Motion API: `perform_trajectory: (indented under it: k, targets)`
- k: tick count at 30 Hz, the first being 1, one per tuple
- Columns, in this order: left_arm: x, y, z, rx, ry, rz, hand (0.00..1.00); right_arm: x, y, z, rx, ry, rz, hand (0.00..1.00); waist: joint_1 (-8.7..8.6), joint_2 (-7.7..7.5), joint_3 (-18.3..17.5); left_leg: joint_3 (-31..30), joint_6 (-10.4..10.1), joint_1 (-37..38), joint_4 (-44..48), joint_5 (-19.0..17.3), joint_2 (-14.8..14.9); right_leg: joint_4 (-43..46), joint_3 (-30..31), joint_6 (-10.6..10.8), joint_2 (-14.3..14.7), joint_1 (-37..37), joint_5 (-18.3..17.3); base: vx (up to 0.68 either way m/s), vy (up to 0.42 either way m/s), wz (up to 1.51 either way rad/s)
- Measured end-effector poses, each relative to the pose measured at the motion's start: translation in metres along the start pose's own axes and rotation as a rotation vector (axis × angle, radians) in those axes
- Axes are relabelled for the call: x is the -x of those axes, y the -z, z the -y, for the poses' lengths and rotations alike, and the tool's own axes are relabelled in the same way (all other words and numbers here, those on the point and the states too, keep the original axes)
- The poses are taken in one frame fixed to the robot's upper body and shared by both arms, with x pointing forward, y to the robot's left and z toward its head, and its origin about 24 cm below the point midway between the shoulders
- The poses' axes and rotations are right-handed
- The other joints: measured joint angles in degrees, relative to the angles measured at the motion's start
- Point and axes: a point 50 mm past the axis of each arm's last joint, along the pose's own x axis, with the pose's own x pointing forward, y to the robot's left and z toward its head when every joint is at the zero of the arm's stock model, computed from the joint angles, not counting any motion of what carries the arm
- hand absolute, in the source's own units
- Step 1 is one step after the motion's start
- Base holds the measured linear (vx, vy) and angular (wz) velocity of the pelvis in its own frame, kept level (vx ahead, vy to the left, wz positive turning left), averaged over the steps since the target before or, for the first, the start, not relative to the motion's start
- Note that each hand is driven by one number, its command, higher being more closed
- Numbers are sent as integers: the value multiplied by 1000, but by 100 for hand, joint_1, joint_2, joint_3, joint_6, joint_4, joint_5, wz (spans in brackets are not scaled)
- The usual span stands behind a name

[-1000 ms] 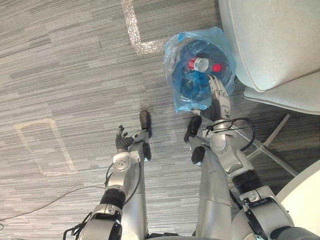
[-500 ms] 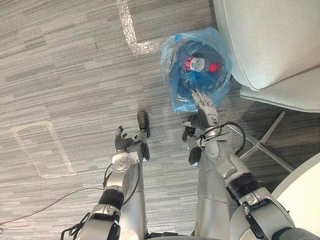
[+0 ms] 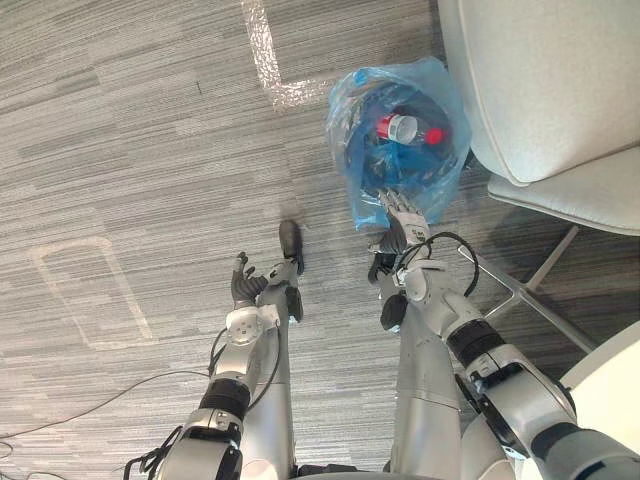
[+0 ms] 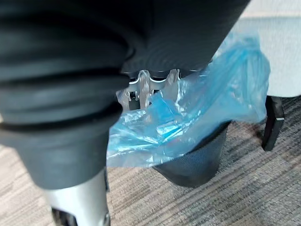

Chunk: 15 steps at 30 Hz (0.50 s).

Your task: Gather rubbish on tea table into small bin, then transfer packed bag to large trash can.

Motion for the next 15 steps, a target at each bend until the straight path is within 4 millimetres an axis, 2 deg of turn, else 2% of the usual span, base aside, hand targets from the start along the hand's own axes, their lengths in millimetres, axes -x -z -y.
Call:
perform_trajectory:
  k: [2,6,7,15]
  targets:
    - [-1,-3,1,7,2,14,0,-5,-2,5,-6,22,-11,0,16,1,0,-8,5,-81,-16,18,-24,8,-9,-1,-21,-82,1,1,4,9]
    - [-3,-9,1,44,-8,30,0,-15,7,16,-14,78,-98,0,19,3,1,-118,8,-267,85,61,-125,251,-56,9,-127,-268,-125,1,-1,20]
    - [-4,-9,1,50,-11,29,0,-17,9,18,-13,83,-112,100,20,3,1,-130,7,-281,92,62,-143,308,-63,25,-154,-290,-150,-8,-10,22]
    - [-6,-18,2,106,-20,53,0,-26,-1,21,-28,78,-121,100,29,18,4,-302,-3,-536,299,59,-221,665,-95,55,-238,-497,-348,-25,-11,13]
